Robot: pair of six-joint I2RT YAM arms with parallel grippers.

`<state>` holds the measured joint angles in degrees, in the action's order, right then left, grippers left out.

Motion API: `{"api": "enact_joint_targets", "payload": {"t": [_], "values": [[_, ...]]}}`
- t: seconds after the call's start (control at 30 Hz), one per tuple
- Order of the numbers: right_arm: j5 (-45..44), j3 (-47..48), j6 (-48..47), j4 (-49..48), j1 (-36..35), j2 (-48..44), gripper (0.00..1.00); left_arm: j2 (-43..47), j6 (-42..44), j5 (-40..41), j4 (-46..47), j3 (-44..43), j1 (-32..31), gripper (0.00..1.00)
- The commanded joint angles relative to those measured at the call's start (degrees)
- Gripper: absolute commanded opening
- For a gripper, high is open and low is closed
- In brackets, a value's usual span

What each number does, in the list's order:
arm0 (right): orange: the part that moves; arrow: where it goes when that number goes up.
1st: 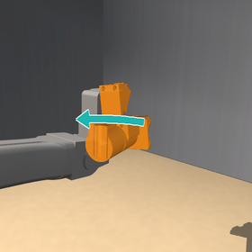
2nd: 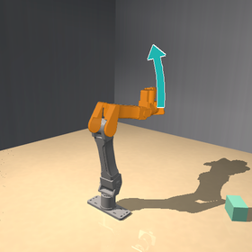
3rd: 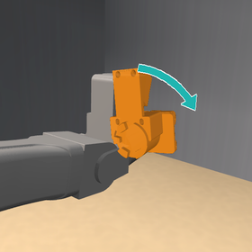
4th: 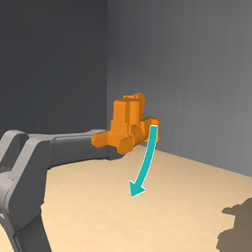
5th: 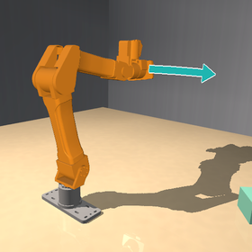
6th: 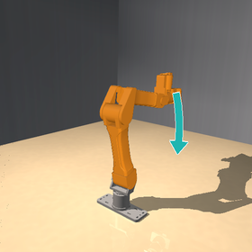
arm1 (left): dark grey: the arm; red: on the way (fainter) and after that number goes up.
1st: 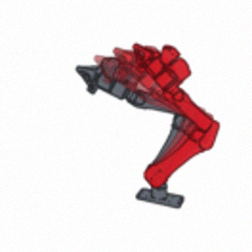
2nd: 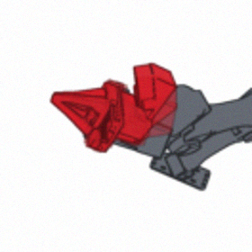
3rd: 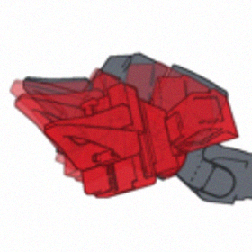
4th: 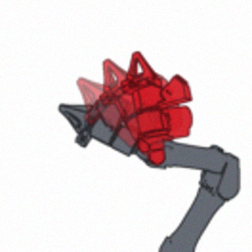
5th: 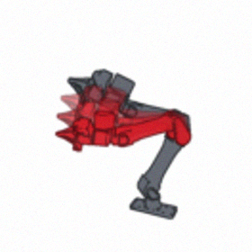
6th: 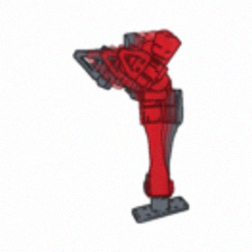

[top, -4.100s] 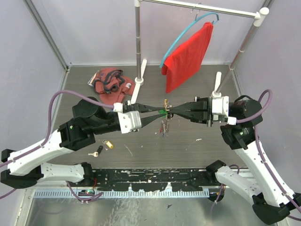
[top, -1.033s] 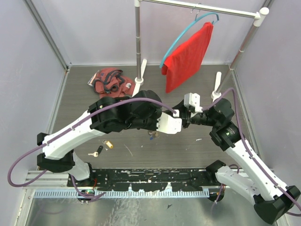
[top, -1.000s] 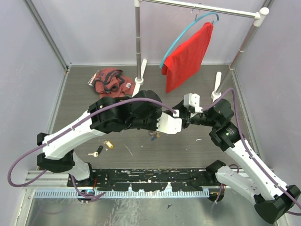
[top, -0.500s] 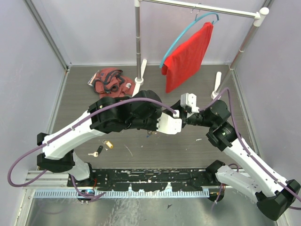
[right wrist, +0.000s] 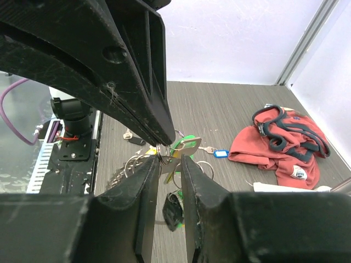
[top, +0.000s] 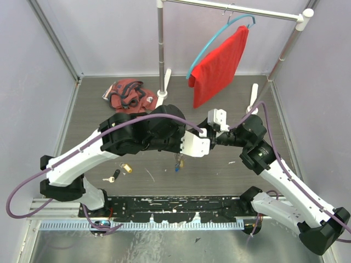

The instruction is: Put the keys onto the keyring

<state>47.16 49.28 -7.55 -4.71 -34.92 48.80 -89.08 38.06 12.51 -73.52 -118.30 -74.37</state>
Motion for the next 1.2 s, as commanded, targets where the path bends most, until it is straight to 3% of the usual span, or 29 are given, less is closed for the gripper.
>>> {"api": "enact_joint_targets", "payload": {"t": [0.0, 0.73, 0.87, 1.0, 1.17], "values": [[0.6, 2.1, 0.3, -2.6, -0.3, 0.1, 0.28, 1.6, 2.7, 0.3, 0.0, 0.2, -0.2, 0.00], [2.6, 2.1, 1.5, -4.6, -0.7, 0.5, 0.26, 1.3, 3.4, 0.4, 1.3, 0.8, -0.2, 0.00], [2.8, 2.1, 1.5, -4.9, -0.7, 0.6, 0.19, 1.2, 3.4, 0.4, 1.2, 0.9, -0.2, 0.00], [3.2, 2.2, 1.4, -4.9, -0.8, 0.8, 0.02, 1.2, 3.4, 0.3, 1.5, 1.2, -0.2, 0.00], [3.6, 3.2, -1.9, -1.9, -0.7, 0.0, 0.01, 2.4, 2.8, 0.8, 4.1, 2.9, -0.2, 0.03]]}}
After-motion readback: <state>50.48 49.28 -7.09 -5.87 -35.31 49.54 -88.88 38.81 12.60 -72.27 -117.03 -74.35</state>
